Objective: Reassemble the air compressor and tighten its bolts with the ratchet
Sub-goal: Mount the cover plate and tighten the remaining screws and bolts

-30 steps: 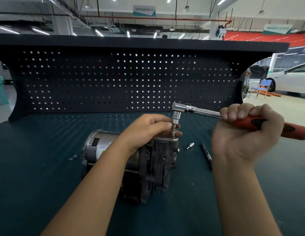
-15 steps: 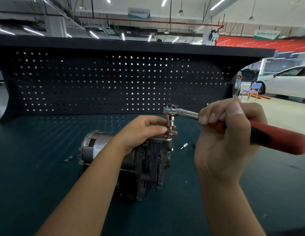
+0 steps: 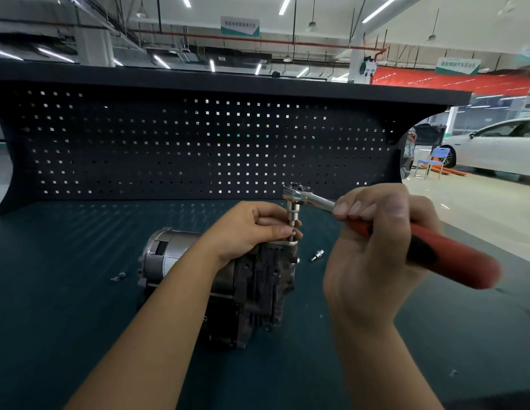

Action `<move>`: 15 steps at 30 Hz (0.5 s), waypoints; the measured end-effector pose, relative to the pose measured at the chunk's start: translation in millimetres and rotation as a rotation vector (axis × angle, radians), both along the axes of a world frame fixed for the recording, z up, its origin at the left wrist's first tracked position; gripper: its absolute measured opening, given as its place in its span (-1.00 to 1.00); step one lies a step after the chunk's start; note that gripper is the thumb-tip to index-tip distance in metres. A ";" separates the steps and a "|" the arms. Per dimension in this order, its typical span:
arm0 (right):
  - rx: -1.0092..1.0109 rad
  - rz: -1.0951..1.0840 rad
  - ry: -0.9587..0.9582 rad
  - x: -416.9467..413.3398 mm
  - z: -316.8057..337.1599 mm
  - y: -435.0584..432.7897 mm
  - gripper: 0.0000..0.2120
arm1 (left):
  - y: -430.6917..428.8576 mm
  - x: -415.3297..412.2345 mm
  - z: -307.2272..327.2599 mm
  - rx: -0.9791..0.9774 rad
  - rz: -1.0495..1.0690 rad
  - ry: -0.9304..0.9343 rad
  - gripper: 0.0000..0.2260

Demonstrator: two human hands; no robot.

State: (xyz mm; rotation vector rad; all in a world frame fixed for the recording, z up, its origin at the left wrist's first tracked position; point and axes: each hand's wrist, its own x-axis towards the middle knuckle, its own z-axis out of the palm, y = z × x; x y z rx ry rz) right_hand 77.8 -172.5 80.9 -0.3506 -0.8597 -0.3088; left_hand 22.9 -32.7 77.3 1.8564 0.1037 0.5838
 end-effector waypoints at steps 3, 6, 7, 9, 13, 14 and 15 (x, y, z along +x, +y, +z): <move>-0.031 -0.043 -0.079 0.0 -0.5 4.6 -0.82 | 0.4 -0.1 0.7 0.006 0.007 0.012 -0.84; -0.015 -0.046 -0.087 3.7 -0.2 4.7 -0.81 | 0.1 -0.2 1.0 0.009 0.011 0.021 -0.85; -0.005 -0.055 -0.083 2.8 -0.2 4.2 -0.81 | 0.1 -0.2 1.0 0.011 0.010 0.023 -0.85; 0.009 -0.062 -0.100 2.2 -2.2 2.8 -0.81 | 0.0 -0.5 1.2 0.017 0.006 0.028 -0.85; 0.037 -0.024 -0.153 -6.3 -3.9 3.7 -0.82 | -1.8 -1.5 2.6 0.043 0.005 0.036 -0.85; 0.043 -0.032 -0.166 -8.8 -3.2 4.2 -0.79 | -2.7 -1.9 2.9 0.055 0.007 0.037 -0.85; 0.049 -0.049 -0.177 -10.8 -2.2 4.8 -0.75 | -3.3 -2.2 3.1 0.067 0.010 0.037 -0.85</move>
